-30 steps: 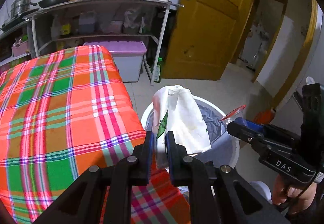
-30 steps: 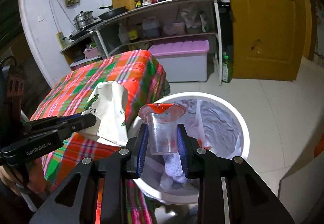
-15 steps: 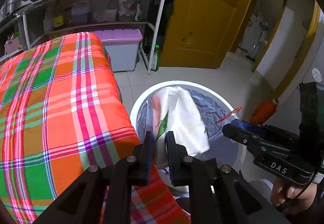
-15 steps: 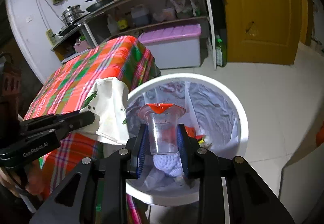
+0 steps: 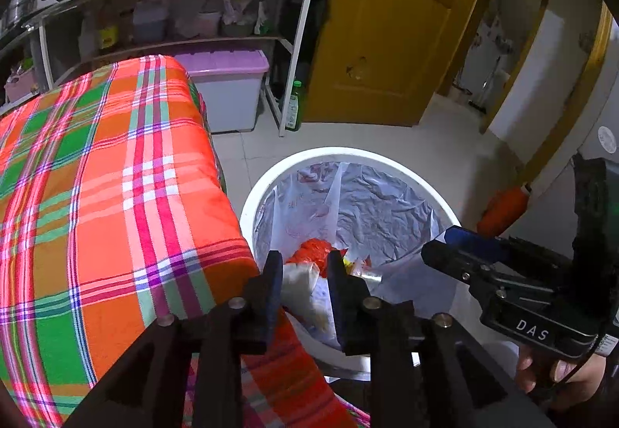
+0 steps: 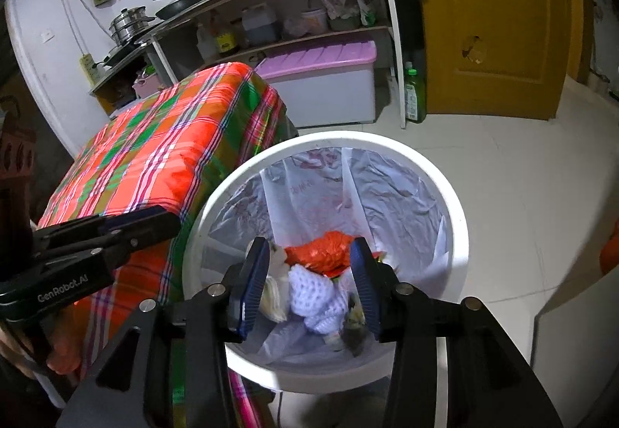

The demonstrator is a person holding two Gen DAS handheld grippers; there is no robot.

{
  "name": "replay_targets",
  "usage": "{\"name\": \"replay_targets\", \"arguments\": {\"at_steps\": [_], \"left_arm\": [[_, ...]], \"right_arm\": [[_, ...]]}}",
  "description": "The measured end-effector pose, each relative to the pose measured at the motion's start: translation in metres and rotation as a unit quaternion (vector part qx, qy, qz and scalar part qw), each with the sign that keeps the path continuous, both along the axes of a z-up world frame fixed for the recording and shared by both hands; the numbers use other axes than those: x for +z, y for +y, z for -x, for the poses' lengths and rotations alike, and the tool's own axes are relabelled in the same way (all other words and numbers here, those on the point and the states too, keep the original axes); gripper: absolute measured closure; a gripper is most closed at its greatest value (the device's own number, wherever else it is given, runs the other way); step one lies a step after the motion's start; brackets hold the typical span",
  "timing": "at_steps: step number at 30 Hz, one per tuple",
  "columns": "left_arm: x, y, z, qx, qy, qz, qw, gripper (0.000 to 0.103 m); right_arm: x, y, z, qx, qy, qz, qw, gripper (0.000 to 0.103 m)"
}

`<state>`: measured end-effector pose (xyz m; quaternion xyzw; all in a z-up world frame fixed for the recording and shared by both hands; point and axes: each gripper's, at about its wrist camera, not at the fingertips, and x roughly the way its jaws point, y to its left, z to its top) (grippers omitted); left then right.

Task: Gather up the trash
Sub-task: 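Open both grippers to drop the paper bag and cup into the bin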

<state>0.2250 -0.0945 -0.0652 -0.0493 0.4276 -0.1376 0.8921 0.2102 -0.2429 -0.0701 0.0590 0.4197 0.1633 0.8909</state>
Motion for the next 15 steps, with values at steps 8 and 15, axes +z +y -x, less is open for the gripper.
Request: {"name": "replay_targets", "arguments": {"at_steps": [8,15], "left_arm": [[0.020,0.003,0.019,0.002,-0.027,0.001,0.9996,0.080],[0.042,0.007,0.050,0.000,-0.058,-0.002,0.9983,0.080]], "right_arm": [[0.025,0.006,0.020,0.004,-0.031,0.005,0.999,0.058],[0.052,0.017,0.047,0.015,-0.065,0.009,0.998,0.058]]}}
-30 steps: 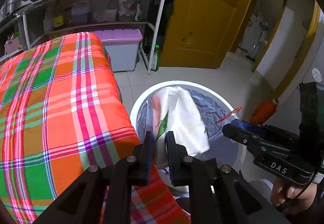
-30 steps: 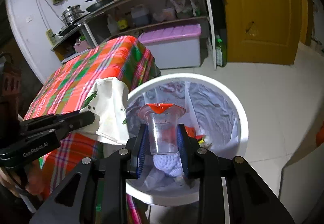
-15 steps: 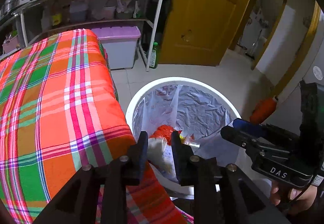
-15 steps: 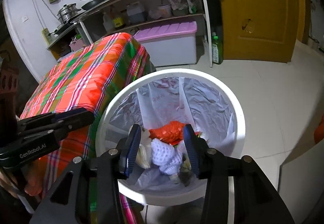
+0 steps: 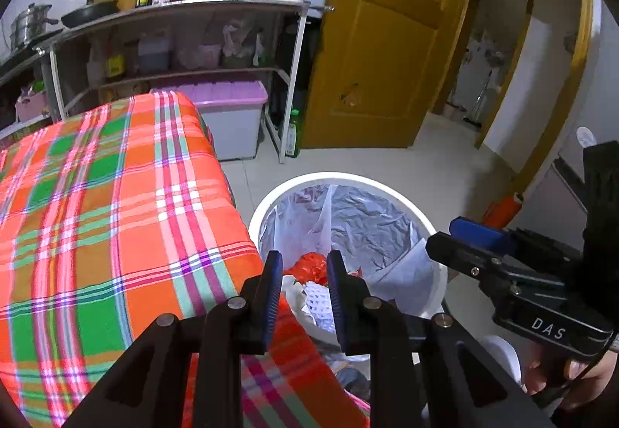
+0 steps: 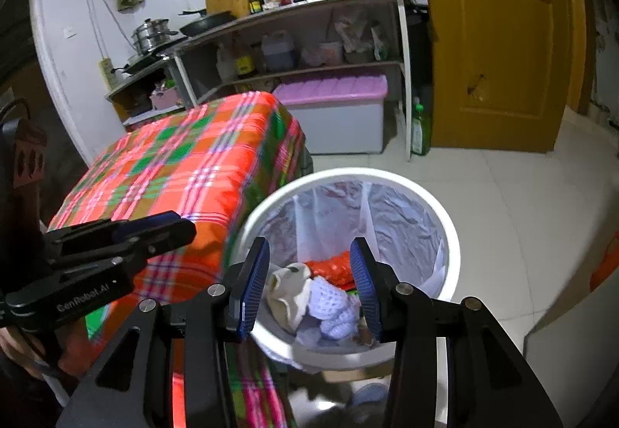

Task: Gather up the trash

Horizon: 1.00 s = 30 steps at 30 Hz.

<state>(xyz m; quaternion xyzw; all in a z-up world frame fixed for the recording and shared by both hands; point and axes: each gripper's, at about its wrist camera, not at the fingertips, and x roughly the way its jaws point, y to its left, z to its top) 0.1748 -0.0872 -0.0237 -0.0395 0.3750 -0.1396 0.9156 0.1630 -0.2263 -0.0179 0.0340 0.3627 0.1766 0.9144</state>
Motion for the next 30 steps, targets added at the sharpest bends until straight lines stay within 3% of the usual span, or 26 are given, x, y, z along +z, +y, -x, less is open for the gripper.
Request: {"name": "replay_targets", "arguments": {"at_steps": [9,14,17,30], "left_arm": [[0.023,0.006,0.045,0.001,-0.038,-0.010,0.9992,0.080],[0.030,0.006,0.068,0.006,-0.056,-0.021,0.9982,0.080],[0.035,0.008,0.078,0.011,-0.064,-0.023,0.9976,0.072],[0.043,0.014,0.122,0.019,-0.085,-0.025,0.9959,0.072]], "right_arm": [[0.024,0.015,0.038,0.017,-0.032,0.006,0.999,0.058],[0.027,0.020,0.057,0.028,-0.038,0.010,0.999,0.058],[0.028,0.023,0.067,0.036,-0.041,0.016,0.998,0.058],[0.037,0.027,0.108,0.053,-0.058,0.021,0.997,0.058]]}}
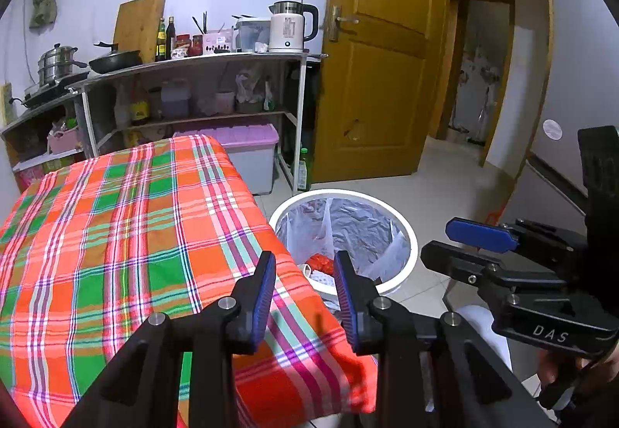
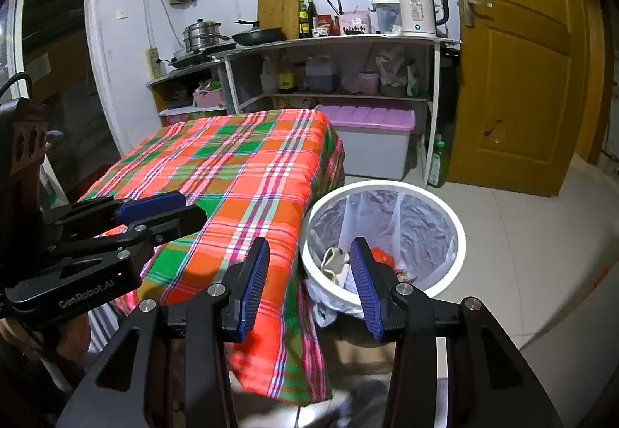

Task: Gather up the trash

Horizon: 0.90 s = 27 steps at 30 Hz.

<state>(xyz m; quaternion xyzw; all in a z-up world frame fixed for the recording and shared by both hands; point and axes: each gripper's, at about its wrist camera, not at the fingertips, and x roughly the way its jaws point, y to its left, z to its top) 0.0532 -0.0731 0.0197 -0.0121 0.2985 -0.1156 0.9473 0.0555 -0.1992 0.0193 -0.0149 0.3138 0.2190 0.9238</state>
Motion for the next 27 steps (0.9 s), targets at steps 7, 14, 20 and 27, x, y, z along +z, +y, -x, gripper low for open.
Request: {"name": "replay_targets", "arguments": {"at_steps": [7,14,20,27], "left_arm": [[-0.001,0.004,0.015,0.007,-0.002,0.001,1.0000,0.072],[-0.004,0.007,0.019,0.019,0.003,-0.002,0.9998,0.072],[-0.007,0.007,0.019,0.020,0.006,-0.003,0.9998,0.072],[-0.009,0.005,0.020,0.019,0.005,-0.003,0.9998,0.072]], "right_arm": [[0.002,0.000,0.011,-0.001,-0.004,0.001,1.000,0.058],[0.001,-0.002,0.018,-0.007,-0.007,0.004,1.000,0.058],[0.000,-0.005,0.021,-0.010,-0.008,0.005,1.000,0.058],[0.001,-0.007,0.023,-0.013,-0.008,0.005,1.000,0.058]]}}
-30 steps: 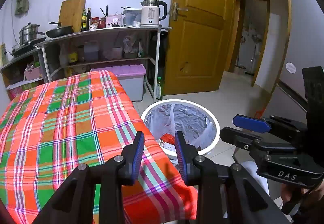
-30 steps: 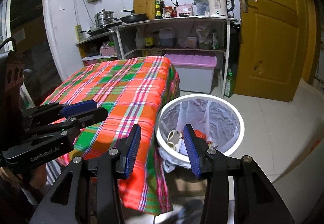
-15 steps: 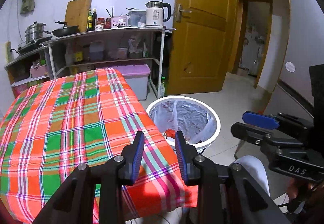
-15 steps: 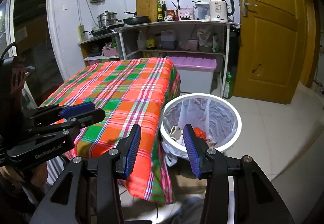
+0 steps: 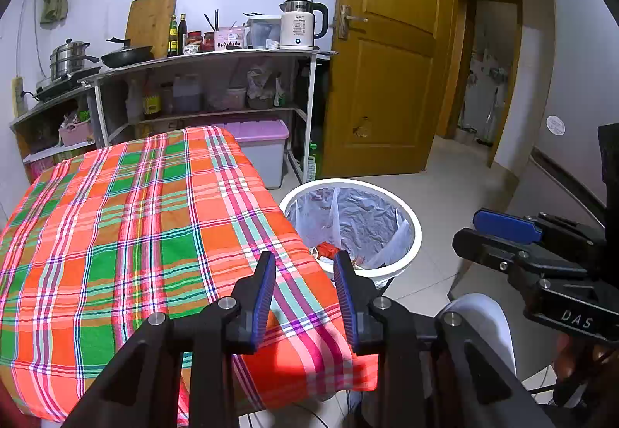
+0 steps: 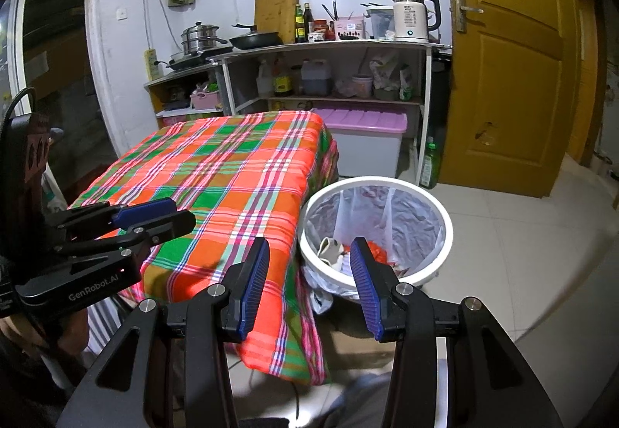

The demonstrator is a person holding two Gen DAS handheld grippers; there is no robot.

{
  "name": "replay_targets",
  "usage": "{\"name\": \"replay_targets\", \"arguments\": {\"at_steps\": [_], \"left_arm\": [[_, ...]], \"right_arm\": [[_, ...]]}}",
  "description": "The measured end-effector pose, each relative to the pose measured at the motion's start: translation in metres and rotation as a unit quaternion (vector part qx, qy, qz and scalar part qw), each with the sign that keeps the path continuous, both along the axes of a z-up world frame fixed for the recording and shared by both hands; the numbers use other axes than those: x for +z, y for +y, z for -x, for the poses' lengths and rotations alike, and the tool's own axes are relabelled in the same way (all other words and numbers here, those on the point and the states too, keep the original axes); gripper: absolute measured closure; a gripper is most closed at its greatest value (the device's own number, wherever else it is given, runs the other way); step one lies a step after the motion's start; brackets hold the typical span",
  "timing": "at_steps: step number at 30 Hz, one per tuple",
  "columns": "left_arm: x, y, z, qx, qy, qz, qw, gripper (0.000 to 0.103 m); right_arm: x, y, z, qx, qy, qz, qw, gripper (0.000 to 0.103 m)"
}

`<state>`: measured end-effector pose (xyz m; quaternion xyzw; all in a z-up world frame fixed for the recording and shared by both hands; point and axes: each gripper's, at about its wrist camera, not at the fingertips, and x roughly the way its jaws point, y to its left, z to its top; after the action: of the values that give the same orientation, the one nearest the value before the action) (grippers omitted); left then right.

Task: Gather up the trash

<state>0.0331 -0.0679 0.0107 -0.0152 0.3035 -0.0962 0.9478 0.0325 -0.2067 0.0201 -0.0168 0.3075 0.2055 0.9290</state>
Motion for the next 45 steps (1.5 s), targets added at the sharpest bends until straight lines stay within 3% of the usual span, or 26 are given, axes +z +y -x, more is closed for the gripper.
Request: {"name": "replay_targets", "arguments": {"at_steps": [45], "left_arm": [[-0.0057,0.0047,-0.0010,0.003,0.007,-0.005,1.0000,0.072]], "right_arm": [[-0.0053,-0.0010,-0.0042,-0.003,0.011,0.004,1.000,0.058]]}}
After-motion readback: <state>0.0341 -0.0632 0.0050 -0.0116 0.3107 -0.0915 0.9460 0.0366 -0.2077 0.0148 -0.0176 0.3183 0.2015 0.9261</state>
